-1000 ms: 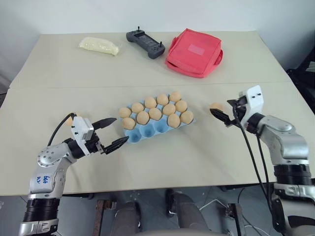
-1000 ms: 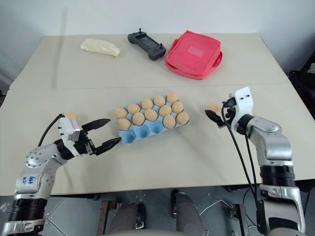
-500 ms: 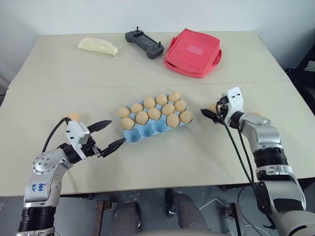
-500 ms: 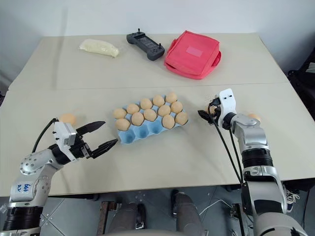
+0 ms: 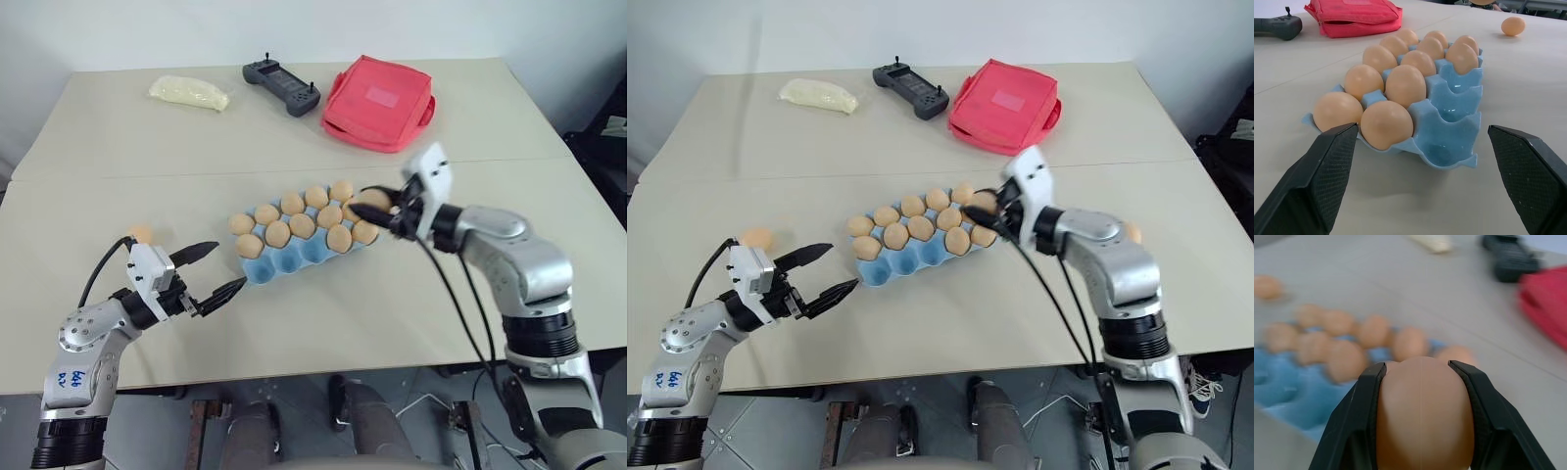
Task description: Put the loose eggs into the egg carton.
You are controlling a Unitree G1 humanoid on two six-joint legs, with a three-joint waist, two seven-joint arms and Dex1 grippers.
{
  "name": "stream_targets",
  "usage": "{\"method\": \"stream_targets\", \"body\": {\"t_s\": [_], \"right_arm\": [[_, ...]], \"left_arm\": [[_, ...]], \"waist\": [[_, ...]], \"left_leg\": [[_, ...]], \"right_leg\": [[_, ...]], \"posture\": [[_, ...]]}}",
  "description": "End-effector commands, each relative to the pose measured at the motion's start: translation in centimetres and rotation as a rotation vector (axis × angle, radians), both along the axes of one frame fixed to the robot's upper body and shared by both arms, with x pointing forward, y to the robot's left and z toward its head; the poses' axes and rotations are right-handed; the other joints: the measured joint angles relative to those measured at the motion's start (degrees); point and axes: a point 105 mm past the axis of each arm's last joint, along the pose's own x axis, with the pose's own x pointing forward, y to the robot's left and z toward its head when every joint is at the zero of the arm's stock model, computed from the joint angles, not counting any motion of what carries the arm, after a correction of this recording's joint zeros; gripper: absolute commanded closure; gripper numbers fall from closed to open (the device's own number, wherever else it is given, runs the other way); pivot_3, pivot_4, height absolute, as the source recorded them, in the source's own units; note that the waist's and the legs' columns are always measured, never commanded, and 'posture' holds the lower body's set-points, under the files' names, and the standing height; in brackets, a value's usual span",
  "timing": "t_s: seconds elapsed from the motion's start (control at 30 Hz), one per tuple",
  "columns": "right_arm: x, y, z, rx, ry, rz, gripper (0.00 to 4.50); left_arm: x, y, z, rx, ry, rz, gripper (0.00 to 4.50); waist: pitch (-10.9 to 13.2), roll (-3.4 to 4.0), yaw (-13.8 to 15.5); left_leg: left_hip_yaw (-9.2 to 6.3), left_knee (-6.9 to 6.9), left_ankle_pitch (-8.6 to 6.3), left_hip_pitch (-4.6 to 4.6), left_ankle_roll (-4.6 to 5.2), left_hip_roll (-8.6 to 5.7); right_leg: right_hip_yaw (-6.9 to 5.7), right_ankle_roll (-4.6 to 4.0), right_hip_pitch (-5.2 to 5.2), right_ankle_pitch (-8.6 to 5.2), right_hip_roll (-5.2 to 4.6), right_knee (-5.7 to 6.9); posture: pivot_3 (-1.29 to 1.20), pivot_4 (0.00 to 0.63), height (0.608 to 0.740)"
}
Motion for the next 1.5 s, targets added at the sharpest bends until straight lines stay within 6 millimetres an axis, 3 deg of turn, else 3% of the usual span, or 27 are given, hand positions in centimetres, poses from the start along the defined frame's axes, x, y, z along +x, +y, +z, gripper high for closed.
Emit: {"method": "stream_targets", "body": {"t_s": [0.03,0.23,0.4,0.67,0.87,1.0,1.17,1.5], "right_arm": [[-1.6,3.1,-0.3,0.017,0.005,0.105,2.83],[-1.6,6.7,-1.7,-0.007,0.011,0.16,2.83],[-1.2,8.1,-1.9,-0.01,0.003,0.175,2.83],[-0.8,8.0,-1.7,-0.019,-0.019,0.17,0.07],[-1.3,7.0,-1.0,-0.011,-0.024,0.172,0.03],[-1.8,4.9,-0.2,-0.007,-0.029,0.154,0.03],[-2.2,-0.5,0.2,-0.022,-0.008,0.046,0.03],[-4.5,-11.7,-3.2,-0.105,0.135,-0.282,0.03]], "left_arm": [[-0.1,-0.2,1.1,0.008,-0.04,-0.016,0.0],[-0.4,-0.1,1.0,0.013,-0.034,-0.019,0.0],[-1.0,0.4,0.6,0.029,-0.023,-0.01,0.0],[-2.5,1.7,-0.3,0.068,0.019,-0.01,0.0],[-3.0,2.3,-0.5,0.079,0.04,-0.028,0.0],[-3.3,2.2,-0.4,0.055,0.032,-0.058,0.0],[-3.5,2.2,-0.4,0.025,0.018,-0.08,0.0],[-3.0,2.9,-0.6,0.007,0.024,-0.106,0.0]], "waist": [[0.0,0.0,0.02],[-0.01,-0.02,0.03],[-0.02,-0.04,-0.1],[-0.03,-0.06,-0.15],[-0.03,-0.06,-0.18],[-0.03,-0.06,-0.09],[-0.04,-0.07,0.15],[-0.04,-0.08,0.09]], "left_leg": [[0.0,0.0,0.0,-0.01,0.0,-0.01],[0.04,0.01,0.0,-0.06,0.0,-0.04],[0.07,0.02,0.0,-0.04,0.0,-0.04],[0.05,0.02,-0.01,-0.06,-0.02,0.0],[0.05,0.02,-0.02,-0.06,-0.03,0.04],[0.04,0.02,-0.03,-0.08,-0.04,0.04],[0.05,0.0,-0.08,-0.09,-0.04,0.04],[0.09,-0.05,-0.11,-0.08,0.0,0.05]], "right_leg": [[0.0,0.0,-0.01,0.0,-0.01,0.01],[-0.06,0.01,-0.04,0.01,-0.01,-0.01],[-0.09,0.01,-0.06,0.01,-0.01,0.03],[-0.07,-0.04,-0.09,-0.03,-0.02,0.03],[-0.07,-0.08,-0.1,-0.05,-0.03,0.03],[-0.07,-0.08,-0.1,-0.04,-0.04,-0.02],[-0.1,-0.07,-0.08,-0.04,-0.03,-0.14],[-0.04,-0.04,0.01,-0.05,0.08,-0.49]], "posture": [[0.0,0.15,0.74],[0.0,0.15,0.74],[0.0,0.15,0.74],[0.0,0.15,0.74],[0.0,0.15,0.74],[0.0,0.15,0.74],[0.0,0.15,0.74],[0.0,0.15,0.74]]}}
